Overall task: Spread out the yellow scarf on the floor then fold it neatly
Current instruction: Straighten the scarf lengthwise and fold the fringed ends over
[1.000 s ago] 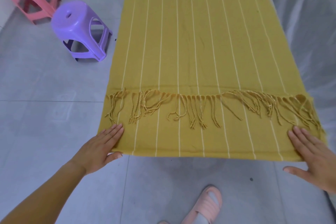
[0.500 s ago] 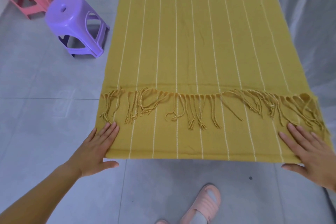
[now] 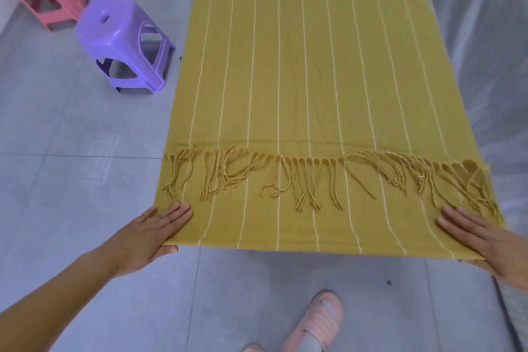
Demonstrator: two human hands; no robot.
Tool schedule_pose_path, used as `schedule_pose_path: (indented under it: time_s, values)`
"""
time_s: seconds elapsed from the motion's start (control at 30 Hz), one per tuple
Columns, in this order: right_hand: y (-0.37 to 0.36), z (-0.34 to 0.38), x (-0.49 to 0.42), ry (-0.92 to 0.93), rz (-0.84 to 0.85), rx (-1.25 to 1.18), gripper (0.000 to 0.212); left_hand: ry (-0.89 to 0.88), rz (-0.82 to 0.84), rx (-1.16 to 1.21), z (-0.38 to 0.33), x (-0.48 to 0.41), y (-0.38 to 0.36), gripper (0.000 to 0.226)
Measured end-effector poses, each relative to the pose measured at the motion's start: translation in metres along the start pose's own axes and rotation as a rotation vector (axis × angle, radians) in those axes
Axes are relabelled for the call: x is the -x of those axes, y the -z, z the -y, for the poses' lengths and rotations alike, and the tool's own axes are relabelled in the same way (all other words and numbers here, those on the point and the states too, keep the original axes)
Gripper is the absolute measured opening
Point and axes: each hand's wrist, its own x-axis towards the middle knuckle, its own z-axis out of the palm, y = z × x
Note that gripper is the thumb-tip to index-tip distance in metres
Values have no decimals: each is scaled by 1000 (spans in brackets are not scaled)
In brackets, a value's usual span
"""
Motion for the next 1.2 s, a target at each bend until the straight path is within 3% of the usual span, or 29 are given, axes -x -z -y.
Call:
schedule_pose_path:
  time_s: [0.17, 0.43, 0.57, 0.87, 0.93, 1.03, 1.13, 1.2]
  values:
    - [45, -9, 2, -66, -57, -251, 62, 73, 7, 75, 2, 5, 32, 72]
    - [138, -3, 2, -65, -264, -244, 44, 141, -49, 229, 12, 10, 111, 53]
    - [185, -2, -5, -80, -343, -299, 47, 218, -148, 330, 16, 4, 156, 56]
    - [251, -19, -53, -219, -434, -451, 45, 367, -314, 517, 34, -55, 214, 35]
    - [259, -28, -70, -222, -474, -376, 49, 369, -313, 494, 40, -78, 224, 40]
    - [263, -41, -103, -184, -376, -150, 59, 303, -310, 297, 50, -110, 231, 55]
    - [259, -54, -132, -161, -289, 86, 53, 288, -262, 96, 63, -139, 231, 73]
    - [253, -57, -147, -220, -254, 108, 52, 302, -217, 48, 70, -156, 227, 78]
